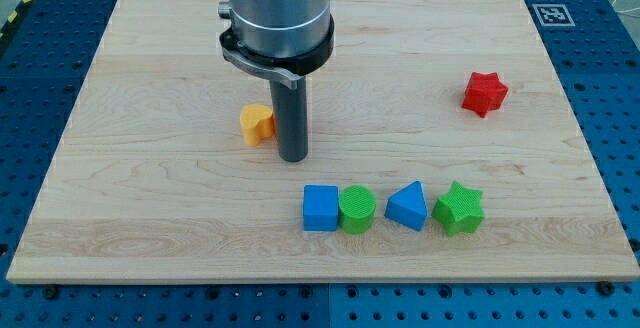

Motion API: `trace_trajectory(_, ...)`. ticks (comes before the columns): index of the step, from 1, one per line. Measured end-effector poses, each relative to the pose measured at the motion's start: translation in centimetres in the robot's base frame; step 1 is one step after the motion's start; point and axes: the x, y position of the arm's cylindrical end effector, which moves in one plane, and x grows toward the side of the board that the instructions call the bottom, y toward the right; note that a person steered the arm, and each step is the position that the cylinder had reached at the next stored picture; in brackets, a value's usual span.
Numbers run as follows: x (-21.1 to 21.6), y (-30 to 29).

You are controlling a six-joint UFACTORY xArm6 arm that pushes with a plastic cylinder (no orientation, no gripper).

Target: Move your arm towards the top center

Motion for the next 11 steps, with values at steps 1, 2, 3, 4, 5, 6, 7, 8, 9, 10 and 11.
trace_trajectory(1, -0.2, 0.0)
trace_trajectory(2, -0.4, 0.0)
trace_trajectory(3, -0.4, 0.0)
trace_trajectory(4, -0.7, 2.2)
trace_trajectory(5, -3.1, 6.6)
trace_trajectory(6, -7.4, 10.2)
trace_trajectory(7, -11.1, 10.9)
trace_trajectory(8, -14.3, 10.9)
trace_trajectory(9, -17.5, 10.6)
trace_trajectory(10, -19.2, 8.4)
trace_trajectory(11, -19.3, 4.2)
